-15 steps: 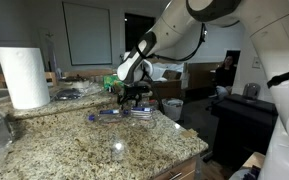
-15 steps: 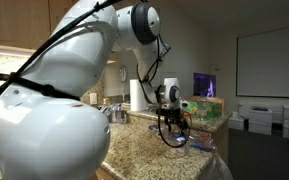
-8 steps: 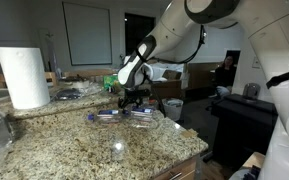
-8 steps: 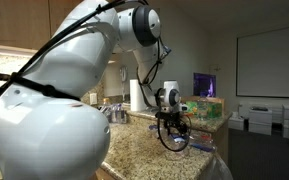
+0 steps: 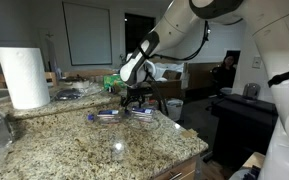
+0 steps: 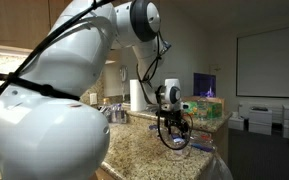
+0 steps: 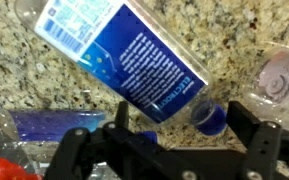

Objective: Put three bottles inside the bin on the floor

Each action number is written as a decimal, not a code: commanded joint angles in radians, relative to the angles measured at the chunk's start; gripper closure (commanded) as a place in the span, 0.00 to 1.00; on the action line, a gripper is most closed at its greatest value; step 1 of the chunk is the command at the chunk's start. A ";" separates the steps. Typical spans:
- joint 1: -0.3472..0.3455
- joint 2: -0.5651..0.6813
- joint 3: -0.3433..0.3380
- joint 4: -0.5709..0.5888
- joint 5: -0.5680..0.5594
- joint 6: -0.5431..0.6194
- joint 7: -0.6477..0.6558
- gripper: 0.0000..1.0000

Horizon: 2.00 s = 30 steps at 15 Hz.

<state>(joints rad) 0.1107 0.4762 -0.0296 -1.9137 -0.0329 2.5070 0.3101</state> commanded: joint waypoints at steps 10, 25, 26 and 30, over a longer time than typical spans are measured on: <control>0.009 -0.026 0.049 -0.049 0.015 -0.023 -0.043 0.00; 0.048 0.048 0.014 0.036 -0.082 0.004 -0.056 0.73; 0.046 0.052 0.013 0.040 -0.082 0.000 -0.054 0.80; 0.048 0.050 0.001 0.046 -0.089 0.000 -0.047 0.90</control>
<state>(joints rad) 0.1495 0.5282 -0.0099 -1.8718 -0.0973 2.5038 0.2808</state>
